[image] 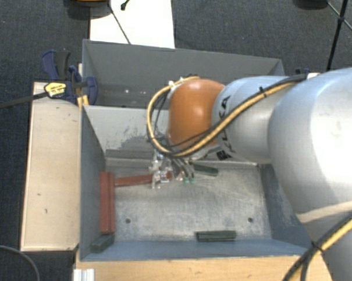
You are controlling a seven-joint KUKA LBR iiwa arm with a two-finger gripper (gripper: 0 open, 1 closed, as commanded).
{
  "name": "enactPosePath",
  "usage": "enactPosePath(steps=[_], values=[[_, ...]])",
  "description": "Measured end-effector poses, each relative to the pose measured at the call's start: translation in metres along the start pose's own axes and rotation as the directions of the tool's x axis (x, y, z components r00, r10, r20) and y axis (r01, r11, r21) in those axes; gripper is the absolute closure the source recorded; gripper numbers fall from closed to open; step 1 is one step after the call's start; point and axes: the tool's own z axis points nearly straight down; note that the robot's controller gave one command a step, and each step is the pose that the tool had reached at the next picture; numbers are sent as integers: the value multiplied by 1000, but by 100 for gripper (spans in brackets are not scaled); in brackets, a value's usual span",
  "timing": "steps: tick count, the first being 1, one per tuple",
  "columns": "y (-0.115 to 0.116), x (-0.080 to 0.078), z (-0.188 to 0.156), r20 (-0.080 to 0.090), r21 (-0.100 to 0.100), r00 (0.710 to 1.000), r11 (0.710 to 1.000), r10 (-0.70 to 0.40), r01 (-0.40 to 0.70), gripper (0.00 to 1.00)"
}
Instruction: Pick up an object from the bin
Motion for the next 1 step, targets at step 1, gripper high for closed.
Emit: enactPosePath(steps=[1], values=[[23,3,-126,1,0,998,998,60,-60,100]])
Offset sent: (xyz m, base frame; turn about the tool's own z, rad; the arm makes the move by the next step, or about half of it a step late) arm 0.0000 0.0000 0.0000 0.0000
